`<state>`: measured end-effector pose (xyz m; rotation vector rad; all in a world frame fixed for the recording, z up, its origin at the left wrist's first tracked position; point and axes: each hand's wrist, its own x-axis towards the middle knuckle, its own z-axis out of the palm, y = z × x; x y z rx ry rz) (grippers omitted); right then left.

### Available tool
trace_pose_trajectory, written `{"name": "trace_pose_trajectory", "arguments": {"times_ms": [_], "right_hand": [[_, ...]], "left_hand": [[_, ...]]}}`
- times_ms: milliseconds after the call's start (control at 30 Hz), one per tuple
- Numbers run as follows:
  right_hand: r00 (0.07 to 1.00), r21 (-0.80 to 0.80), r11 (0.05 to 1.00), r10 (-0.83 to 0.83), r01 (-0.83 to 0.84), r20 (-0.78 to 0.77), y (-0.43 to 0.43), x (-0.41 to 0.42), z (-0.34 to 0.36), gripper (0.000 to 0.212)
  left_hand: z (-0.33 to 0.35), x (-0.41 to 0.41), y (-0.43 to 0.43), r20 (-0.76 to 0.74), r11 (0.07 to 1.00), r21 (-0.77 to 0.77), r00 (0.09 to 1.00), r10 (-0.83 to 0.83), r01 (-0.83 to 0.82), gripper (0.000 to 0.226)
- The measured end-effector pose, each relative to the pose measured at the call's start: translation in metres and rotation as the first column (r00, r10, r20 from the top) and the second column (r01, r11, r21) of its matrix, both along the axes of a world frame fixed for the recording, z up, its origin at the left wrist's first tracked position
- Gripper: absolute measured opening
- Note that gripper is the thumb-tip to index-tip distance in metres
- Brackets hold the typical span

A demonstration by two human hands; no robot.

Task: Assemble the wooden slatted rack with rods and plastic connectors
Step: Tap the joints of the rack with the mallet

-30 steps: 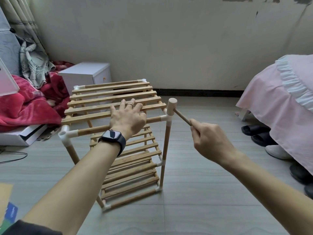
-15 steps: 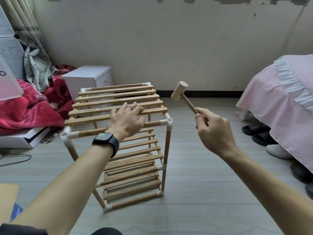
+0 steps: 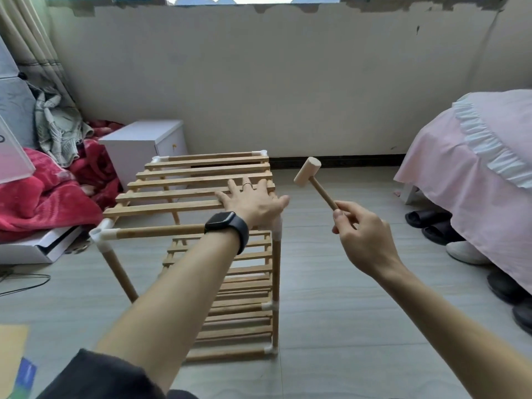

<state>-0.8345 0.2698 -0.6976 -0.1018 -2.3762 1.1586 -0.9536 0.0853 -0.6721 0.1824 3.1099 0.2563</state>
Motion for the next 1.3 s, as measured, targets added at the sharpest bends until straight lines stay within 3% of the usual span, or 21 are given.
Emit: {"name": "trace_pose_trajectory", "arguments": {"times_ms": [167,333,500,700,800,900,1067,1233,1300], "right_hand": [[0.999,-0.008,1.000,-0.028,0.029,0.027,0.017,0.004,-0.010,0.028],[0.999,-0.047,0.998,-0.028,0.029,0.021,0.013,0.000,-0.012,0.029],[1.000,-0.064,0.998,-0.001,0.002,0.021,0.002,-0.005,-0.012,0.031],[0.999,0.015,0.999,0.029,-0.030,0.037,-0.012,-0.018,-0.011,0.030],[0.997,0.059,0.997,0.047,-0.050,0.054,-0.019,-0.029,-0.011,0.030],[0.997,0.100,0.994,0.049,-0.054,0.053,-0.023,-0.039,-0.011,0.030],[0.998,0.203,0.979,0.016,-0.029,0.067,-0.017,-0.054,-0.008,0.030],[0.999,0.321,0.947,-0.041,0.028,0.033,-0.003,-0.071,0.006,0.037],[0.999,0.349,0.937,-0.019,0.007,0.029,0.000,-0.077,0.008,0.041]], "left_hand": [[-0.016,0.002,0.012,-0.034,0.999,-0.009,0.998,-0.050,0.050,0.084],[-0.013,0.003,0.003,-0.024,0.988,0.033,0.988,-0.150,0.151,0.054],[-0.007,0.011,-0.021,-0.042,0.964,0.195,0.983,-0.177,0.182,0.097],[0.007,0.021,-0.072,0.030,0.943,0.160,0.953,-0.301,0.293,0.084],[0.015,0.022,-0.087,0.032,0.949,0.014,0.948,-0.316,0.315,0.069],[0.021,0.021,-0.090,-0.075,0.955,-0.072,0.953,-0.293,0.287,0.045],[0.023,0.014,-0.067,-0.333,0.976,-0.139,0.921,-0.204,0.166,0.060],[0.004,-0.009,-0.029,-0.024,0.990,-0.010,0.990,-0.138,0.138,0.088],[-0.008,-0.016,-0.023,-0.023,0.991,-0.052,0.992,-0.122,0.120,0.088]]}}
